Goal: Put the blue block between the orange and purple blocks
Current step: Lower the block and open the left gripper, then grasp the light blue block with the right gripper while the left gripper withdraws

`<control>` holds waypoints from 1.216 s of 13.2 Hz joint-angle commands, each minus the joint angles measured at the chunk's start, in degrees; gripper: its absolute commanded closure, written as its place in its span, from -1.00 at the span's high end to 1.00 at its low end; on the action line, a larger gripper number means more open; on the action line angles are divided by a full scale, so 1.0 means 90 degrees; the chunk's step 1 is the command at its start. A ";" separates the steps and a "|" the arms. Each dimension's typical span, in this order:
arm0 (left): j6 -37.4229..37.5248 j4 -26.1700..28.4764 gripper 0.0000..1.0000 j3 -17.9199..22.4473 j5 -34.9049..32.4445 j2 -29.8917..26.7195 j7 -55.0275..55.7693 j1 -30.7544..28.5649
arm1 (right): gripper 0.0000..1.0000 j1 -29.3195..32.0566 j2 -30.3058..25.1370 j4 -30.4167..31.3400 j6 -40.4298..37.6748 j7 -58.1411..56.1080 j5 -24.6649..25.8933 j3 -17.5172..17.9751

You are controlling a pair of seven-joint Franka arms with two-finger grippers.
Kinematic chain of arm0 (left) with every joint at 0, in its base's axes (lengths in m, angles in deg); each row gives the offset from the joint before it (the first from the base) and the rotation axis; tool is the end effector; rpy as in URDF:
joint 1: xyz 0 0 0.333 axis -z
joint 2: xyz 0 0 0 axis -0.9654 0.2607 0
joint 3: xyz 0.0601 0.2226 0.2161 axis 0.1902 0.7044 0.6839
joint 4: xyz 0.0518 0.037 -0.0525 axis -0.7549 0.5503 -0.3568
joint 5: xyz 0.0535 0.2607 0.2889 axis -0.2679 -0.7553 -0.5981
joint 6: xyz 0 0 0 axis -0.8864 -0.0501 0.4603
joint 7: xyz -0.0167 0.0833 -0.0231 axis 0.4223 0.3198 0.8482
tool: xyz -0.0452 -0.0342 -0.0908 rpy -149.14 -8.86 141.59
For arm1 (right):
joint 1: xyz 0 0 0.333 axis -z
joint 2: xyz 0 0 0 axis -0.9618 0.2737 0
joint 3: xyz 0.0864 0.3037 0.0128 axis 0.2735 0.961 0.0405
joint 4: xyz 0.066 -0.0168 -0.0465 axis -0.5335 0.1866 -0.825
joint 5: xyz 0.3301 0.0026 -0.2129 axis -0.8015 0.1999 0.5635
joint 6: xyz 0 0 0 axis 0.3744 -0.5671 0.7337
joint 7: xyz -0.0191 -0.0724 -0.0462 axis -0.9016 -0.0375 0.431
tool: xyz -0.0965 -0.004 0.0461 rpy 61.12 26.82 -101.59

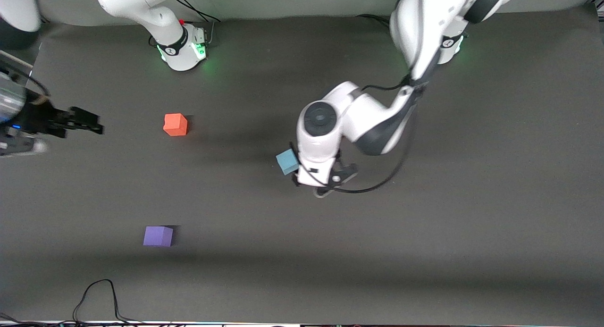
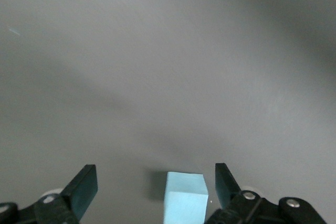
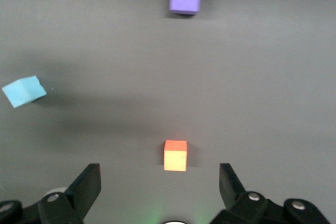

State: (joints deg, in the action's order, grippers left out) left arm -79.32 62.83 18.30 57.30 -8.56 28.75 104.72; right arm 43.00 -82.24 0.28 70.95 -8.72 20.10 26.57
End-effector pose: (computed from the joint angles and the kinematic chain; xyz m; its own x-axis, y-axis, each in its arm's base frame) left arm 0.5876 -0.4522 0.3881 0.8129 0.5811 -0.0382 0.5823 -0.8116 0.0465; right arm 0.5708 0.0408 0.5737 0.9884 0.0887 -0.1232 0.0850 -0.9958 -0.0352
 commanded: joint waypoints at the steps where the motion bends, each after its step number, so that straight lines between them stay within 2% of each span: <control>1: 0.0203 0.1613 1.00 -0.0099 0.0377 -0.1535 -0.1410 -0.1055 | 1.00 -0.0769 0.0634 -0.0072 0.0254 -0.0083 -0.0197 -0.0020; 3: 0.0370 0.2366 1.00 -0.0099 0.0426 -0.2357 -0.2798 -0.1924 | 1.00 -0.1247 0.1151 -0.0024 0.0712 -0.0093 -0.0947 -0.0010; 4: 0.0400 0.2640 1.00 -0.0099 0.0475 -0.2699 -0.3278 -0.2325 | 1.00 -0.1637 0.1424 -0.0033 0.0995 -0.0084 -0.1037 -0.0020; 5: 0.0507 0.2846 1.00 -0.0099 0.0620 -0.2983 -0.3834 -0.2754 | 1.00 -0.1844 0.1601 -0.0014 0.1316 -0.0083 -0.1096 -0.0010; 8: 0.0742 0.3316 1.00 -0.0040 0.0641 -0.3667 -0.5698 -0.3751 | 1.00 -0.2351 0.2177 0.0006 0.2147 -0.0171 -0.1904 0.0038; 11: 0.0986 0.3288 1.00 0.0077 0.0019 -0.3845 -0.6671 -0.3940 | 1.00 -0.2900 0.2821 0.0006 0.2637 -0.0181 -0.2053 0.0048; 13: 0.0986 0.3268 1.00 0.0077 -0.0120 -0.3855 -0.7031 -0.3940 | 1.00 -0.3008 0.3445 -0.0062 0.3289 -0.0123 -0.2403 0.0300; 15: 0.1016 0.3258 1.00 0.0126 -0.0140 -0.3894 -0.7431 -0.3931 | 1.00 -0.3114 0.3837 -0.0034 0.3458 -0.0103 -0.2386 0.0468; 16: 0.1132 0.3258 1.00 0.0426 -0.0140 -0.3923 -0.7579 -0.3737 | 1.00 -0.3173 0.3955 -0.0024 0.3487 -0.0103 -0.2366 0.0468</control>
State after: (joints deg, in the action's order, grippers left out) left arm -70.36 90.61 19.28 56.92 -41.76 -35.91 69.17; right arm 15.63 -49.16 1.01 101.68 -8.83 0.09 31.29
